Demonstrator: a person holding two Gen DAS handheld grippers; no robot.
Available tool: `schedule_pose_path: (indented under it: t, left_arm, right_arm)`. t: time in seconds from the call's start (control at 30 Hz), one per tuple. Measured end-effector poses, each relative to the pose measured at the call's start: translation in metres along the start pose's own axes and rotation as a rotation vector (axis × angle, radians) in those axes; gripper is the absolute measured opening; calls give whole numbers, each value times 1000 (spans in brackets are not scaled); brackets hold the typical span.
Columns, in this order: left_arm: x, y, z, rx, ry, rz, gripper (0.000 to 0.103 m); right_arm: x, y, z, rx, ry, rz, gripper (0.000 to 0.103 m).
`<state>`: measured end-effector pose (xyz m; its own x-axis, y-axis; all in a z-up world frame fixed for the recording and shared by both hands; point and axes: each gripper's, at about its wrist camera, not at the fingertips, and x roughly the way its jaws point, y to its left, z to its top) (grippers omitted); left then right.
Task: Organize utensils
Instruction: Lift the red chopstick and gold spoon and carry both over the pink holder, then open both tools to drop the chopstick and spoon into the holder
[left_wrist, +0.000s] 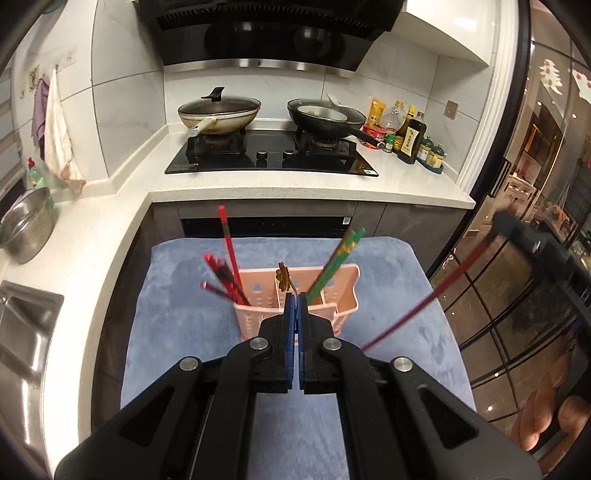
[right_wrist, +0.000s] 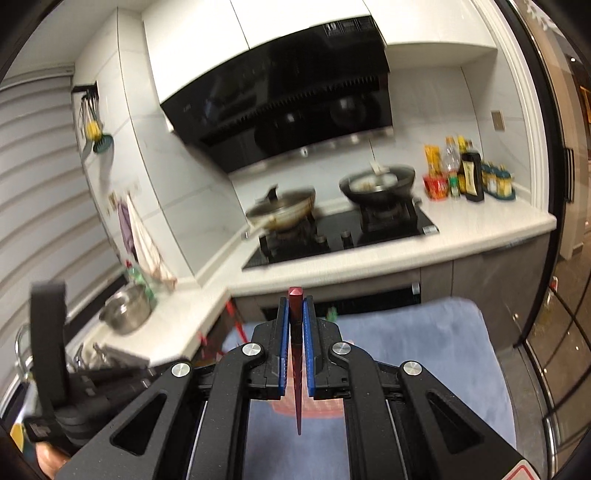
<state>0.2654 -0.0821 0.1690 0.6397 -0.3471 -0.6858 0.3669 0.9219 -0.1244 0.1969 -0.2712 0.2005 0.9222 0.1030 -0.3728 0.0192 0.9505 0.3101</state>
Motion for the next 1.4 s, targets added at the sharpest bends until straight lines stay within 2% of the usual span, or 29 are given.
schedule_pose_path:
  t: [0.2, 0.37, 0.9, 1.2, 1.4]
  left_arm:
    - [30, 15, 18, -52, 71, -24, 1]
    - [54, 25, 18, -86, 130, -26, 1]
    - [112, 43, -1, -123, 225, 25, 1]
    - [123, 37, -7, -100, 223, 57, 2]
    - [120, 31, -8, -68, 189, 91, 3]
  right_arm:
    - [28, 14, 34, -18, -57, -2, 7]
    - [59, 16, 40, -26, -49, -11, 7]
    - [135, 1, -14, -24, 122, -36, 7]
    - [147, -2, -33, -30, 171, -46, 7]
    - [148, -5, -42, -26, 197, -51, 7]
